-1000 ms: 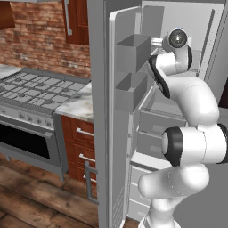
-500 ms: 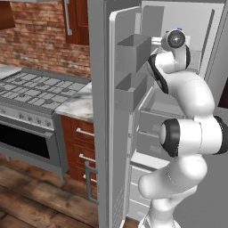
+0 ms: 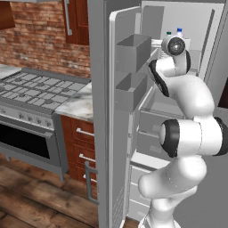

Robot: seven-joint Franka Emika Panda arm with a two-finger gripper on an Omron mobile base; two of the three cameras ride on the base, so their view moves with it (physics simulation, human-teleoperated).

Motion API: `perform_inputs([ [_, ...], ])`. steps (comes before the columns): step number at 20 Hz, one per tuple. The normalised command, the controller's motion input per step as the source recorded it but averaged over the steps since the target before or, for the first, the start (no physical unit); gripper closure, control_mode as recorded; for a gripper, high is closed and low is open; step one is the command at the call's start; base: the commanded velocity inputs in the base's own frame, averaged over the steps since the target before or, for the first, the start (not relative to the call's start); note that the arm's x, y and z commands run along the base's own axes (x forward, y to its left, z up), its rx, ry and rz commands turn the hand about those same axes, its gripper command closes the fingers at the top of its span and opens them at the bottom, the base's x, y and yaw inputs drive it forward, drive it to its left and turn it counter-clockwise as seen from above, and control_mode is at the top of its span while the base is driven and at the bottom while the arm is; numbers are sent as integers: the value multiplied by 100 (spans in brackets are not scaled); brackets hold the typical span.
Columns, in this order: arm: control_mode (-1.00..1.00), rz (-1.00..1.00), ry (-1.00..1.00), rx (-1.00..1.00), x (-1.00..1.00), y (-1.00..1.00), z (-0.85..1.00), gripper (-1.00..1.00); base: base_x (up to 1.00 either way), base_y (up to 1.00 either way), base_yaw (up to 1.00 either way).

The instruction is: Take the bottled waters from the counter and place them in the freezer to freeze. Close the freezer door after placing the bottles.

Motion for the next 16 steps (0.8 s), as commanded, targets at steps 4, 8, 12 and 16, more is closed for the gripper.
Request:
perform_inputs([
  [4, -100, 0, 0, -6, 0, 0, -13, 100, 0, 0, 0],
  [8, -100, 0, 0, -6, 0, 0, -15, 100, 0, 0, 0],
  [12, -100, 0, 0, -5, 0, 0, -16, 100, 0, 0, 0],
  [16, -100, 0, 0, 0, -4, 0, 0, 100, 0, 0, 0],
])
